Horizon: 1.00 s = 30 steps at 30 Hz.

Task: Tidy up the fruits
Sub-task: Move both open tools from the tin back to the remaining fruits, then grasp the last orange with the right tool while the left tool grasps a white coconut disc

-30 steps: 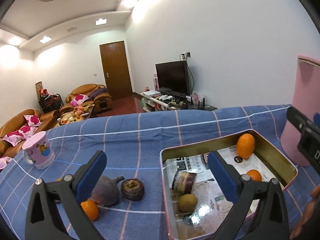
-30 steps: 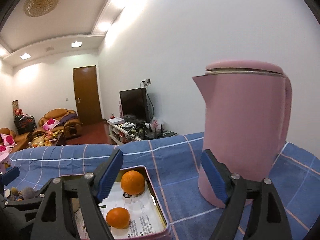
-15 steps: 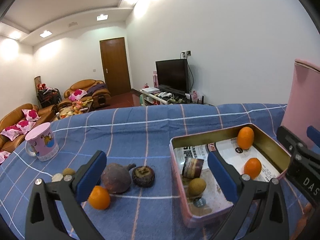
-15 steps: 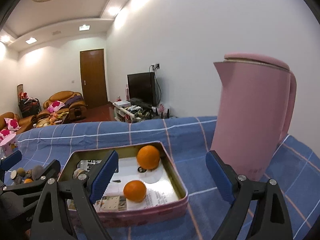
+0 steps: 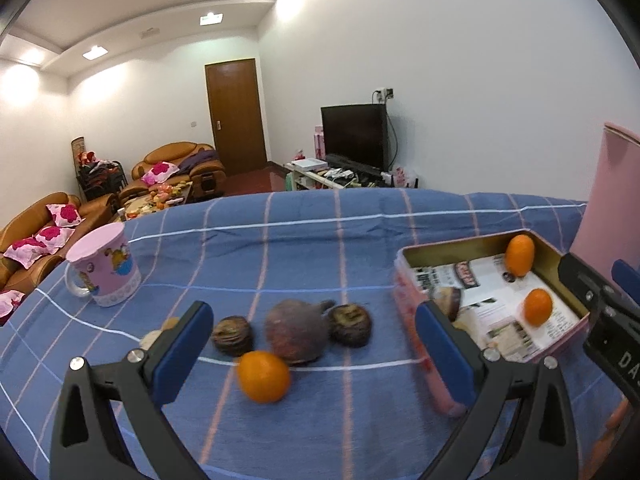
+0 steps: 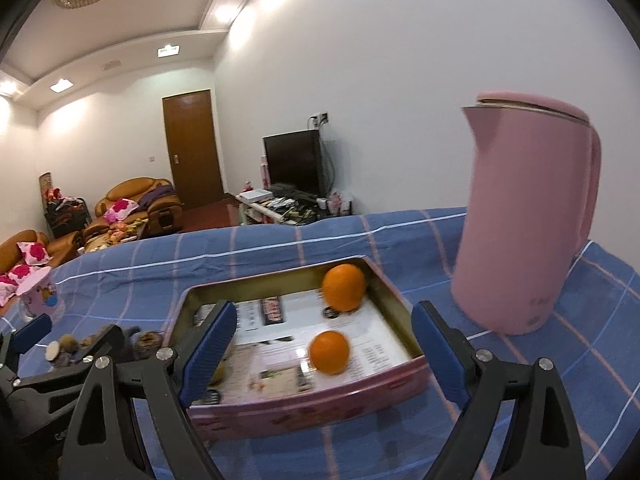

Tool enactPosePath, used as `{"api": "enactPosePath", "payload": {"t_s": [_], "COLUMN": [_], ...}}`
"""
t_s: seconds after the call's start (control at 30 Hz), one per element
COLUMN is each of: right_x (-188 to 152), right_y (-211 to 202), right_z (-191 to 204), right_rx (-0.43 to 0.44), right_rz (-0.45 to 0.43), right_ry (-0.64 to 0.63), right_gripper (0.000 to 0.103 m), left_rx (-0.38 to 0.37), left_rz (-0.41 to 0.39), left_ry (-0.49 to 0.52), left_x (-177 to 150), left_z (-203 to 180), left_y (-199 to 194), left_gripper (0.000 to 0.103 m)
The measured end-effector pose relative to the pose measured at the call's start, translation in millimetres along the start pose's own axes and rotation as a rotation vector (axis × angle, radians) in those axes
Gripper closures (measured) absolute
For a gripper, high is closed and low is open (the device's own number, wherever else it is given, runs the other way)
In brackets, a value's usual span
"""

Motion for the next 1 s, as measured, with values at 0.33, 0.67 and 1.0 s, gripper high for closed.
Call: {"api": "enactPosePath", "payload": {"t_s": [0.33,0.67,1.0], "right_x": [-9,-20,-45], "right_y": [-1,7,34], "right_z": [53,108,187], "right_rx": [0.090,0.195,0.351], "right_rz": [0.029,0.094,0.326], "right_ry": [-0.048,-0.121,-0.223], "right_gripper": [0.013,0.013,0.036], "left_rx": [0.031,0.076,0.036], "left_rz": [0.062,0.149,0.191], "left_ry": [-0.034,-0.061,-0.216], "left_x": [-7,-12,-10], "left_z": [63,144,214], "left_y": [11,33,42], "left_gripper": [0.000,0.000,0.000]}}
Point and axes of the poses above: each gripper's, at about its wrist camera, not at the fingertips, and y roughly the way its jaws point, z to its left, x to its top, the point moved 2 cm from there along y, roughly the way its jaws point, and after that the axes turned 2 degrees about z, right-handed, at the moved point
